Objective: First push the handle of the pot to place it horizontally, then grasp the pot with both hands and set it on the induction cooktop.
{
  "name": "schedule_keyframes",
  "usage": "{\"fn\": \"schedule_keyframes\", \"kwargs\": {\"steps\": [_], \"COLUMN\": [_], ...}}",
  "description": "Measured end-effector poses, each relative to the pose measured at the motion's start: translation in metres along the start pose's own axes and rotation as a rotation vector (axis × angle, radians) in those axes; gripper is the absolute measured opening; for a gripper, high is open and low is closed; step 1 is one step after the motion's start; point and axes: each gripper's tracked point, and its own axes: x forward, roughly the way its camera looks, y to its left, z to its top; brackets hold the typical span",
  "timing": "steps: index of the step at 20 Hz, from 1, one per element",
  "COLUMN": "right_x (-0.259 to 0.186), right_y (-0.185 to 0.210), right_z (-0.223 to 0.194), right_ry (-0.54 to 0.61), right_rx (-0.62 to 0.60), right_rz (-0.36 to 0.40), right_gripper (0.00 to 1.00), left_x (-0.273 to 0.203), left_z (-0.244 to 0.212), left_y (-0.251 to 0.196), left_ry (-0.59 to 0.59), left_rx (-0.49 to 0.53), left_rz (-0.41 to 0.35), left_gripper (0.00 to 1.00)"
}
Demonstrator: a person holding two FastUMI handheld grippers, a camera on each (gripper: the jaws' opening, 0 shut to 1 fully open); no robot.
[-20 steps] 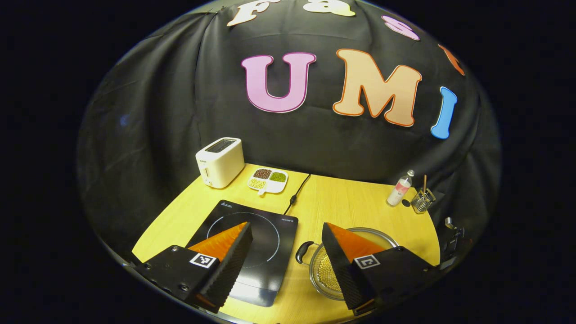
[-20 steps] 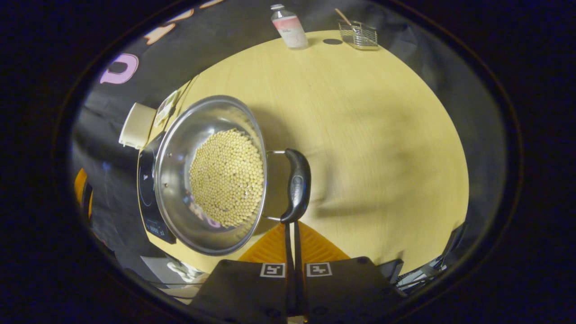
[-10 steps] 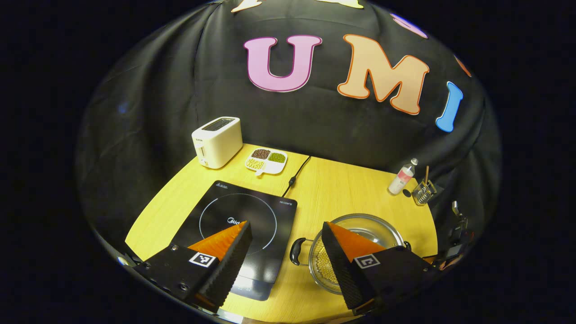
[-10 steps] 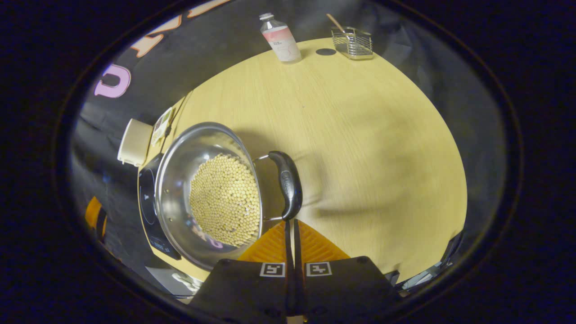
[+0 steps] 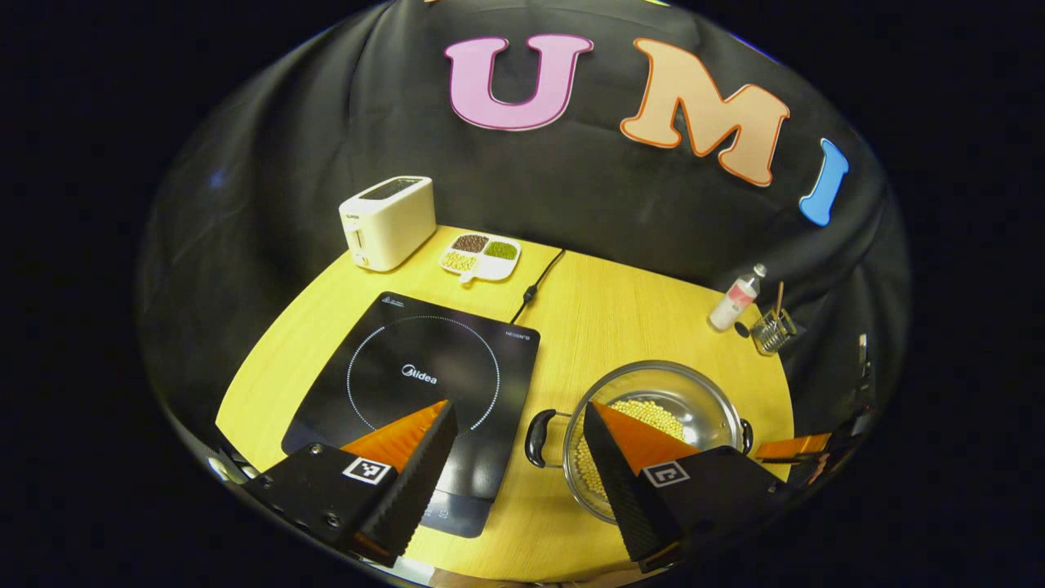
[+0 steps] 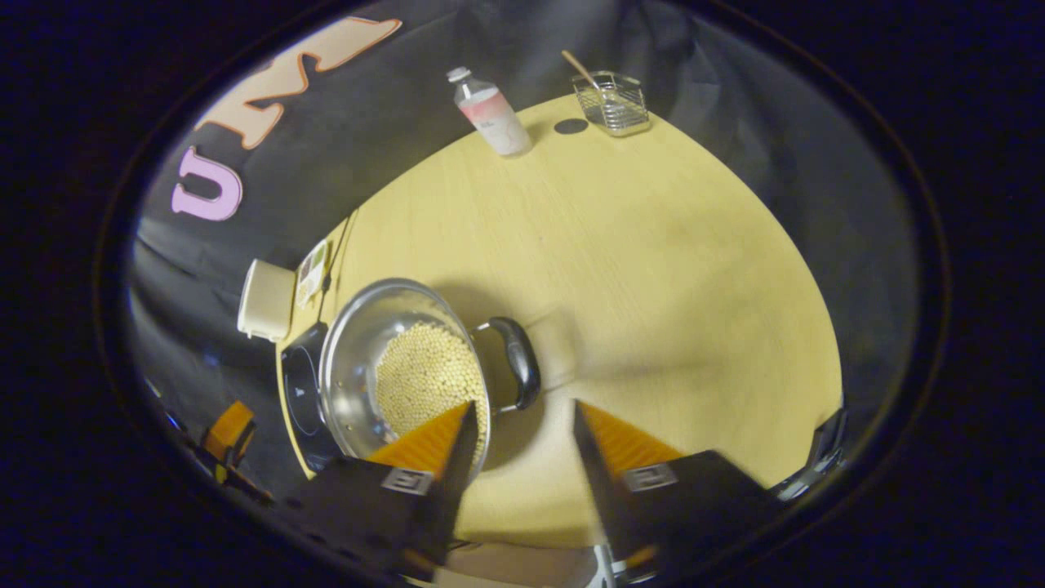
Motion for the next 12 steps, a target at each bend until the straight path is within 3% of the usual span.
{"fn": "schedule_keyframes", "kwargs": {"steps": [3, 4, 5, 6, 7, 8, 9, 11, 12], "right_x": [0.011, 0.014, 0.018, 0.021, 0.025, 0.032, 0.037, 0.050, 0.057], "right_y": [0.002, 0.004, 0.006, 0.009, 0.012, 0.016, 0.016, 0.014, 0.013], "right_z": [0.009, 0.011, 0.014, 0.016, 0.018, 0.015, 0.015, 0.013, 0.012], "right_ry": [-0.002, -0.001, 0.000, 0.001, 0.006, 0.015, 0.024, 0.044, 0.057], "right_rx": [0.035, 0.037, 0.034, 0.030, 0.026, 0.022, 0.015, 0.001, -0.004], "right_rz": [0.015, 0.025, 0.034, 0.048, 0.060, 0.065, 0.064, 0.047, 0.037], "right_gripper": [0.99, 0.93, 1.00, 0.93, 1.00, 1.00, 0.92, 0.92, 1.00], "left_x": [0.013, 0.018, 0.023, 0.029, 0.035, 0.040, 0.048, 0.058, 0.063], "left_z": [-0.016, -0.021, -0.026, -0.029, -0.035, -0.040, -0.046, -0.054, -0.057], "left_y": [-0.011, -0.015, -0.017, -0.021, -0.024, -0.024, -0.022, -0.020, -0.020], "left_ry": [0.068, 0.093, 0.114, 0.134, 0.155, 0.176, 0.199, 0.232, 0.243], "left_rx": [0.002, -0.001, -0.007, -0.011, -0.011, 0.000, 0.019, 0.055, 0.064], "left_rz": [-0.035, -0.050, -0.061, -0.076, -0.084, -0.085, -0.076, -0.070, -0.068], "left_gripper": [0.96, 0.96, 0.96, 0.96, 0.96, 0.96, 0.96, 0.96, 0.96]}}
